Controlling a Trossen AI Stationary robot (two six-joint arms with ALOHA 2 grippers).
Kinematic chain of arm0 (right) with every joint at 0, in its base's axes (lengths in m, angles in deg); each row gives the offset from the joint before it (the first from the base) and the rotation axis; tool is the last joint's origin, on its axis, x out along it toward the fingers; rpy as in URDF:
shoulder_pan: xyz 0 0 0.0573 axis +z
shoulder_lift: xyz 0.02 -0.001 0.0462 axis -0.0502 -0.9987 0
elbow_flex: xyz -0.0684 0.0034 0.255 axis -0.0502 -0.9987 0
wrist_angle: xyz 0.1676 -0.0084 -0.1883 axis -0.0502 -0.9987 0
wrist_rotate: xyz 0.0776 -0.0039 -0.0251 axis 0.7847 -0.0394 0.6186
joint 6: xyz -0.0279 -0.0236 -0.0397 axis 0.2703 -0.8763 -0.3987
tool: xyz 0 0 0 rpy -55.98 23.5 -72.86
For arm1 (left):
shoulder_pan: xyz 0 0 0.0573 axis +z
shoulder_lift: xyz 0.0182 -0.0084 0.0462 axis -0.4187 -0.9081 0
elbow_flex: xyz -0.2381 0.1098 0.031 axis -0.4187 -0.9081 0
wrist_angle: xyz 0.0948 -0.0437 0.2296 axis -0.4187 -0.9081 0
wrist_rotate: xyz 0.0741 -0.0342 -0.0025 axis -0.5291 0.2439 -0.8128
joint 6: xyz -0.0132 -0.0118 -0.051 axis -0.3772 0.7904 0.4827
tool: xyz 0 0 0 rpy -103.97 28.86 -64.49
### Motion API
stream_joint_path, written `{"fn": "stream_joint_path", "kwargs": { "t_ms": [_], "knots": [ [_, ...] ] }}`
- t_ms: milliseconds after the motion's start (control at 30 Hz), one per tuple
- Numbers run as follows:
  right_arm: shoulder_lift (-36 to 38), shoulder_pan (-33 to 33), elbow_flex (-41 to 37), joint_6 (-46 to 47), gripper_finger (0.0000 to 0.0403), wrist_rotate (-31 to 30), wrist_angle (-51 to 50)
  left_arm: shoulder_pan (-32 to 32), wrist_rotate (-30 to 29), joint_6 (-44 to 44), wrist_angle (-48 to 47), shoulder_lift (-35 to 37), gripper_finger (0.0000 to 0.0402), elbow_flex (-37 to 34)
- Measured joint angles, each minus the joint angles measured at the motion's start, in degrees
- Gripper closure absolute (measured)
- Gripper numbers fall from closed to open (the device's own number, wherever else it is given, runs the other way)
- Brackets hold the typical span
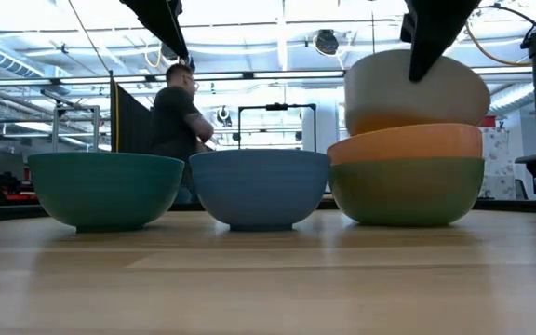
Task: Nest bowls inside each other
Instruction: Stack the grey bowl on top of the orange bowl
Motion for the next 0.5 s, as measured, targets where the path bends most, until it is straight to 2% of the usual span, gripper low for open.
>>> {"fn": "stream_joint_path", "kwargs": {
  "t_ms": [367, 500],
  "knots": [
    [0.0, 0.0, -4.8, 0.2, 0.0402, 1.7, 4.7, -0.7, 0.1, 0.1, 0.0, 0.0, 0.0221, 0.0],
    [0.0, 0.0, -4.9, 0.2, 0.0391, 1.9, 4.8, -1.3, 0.3, 0.2, 0.0, 0.0, 0.0221, 0.0]
  ]
}}
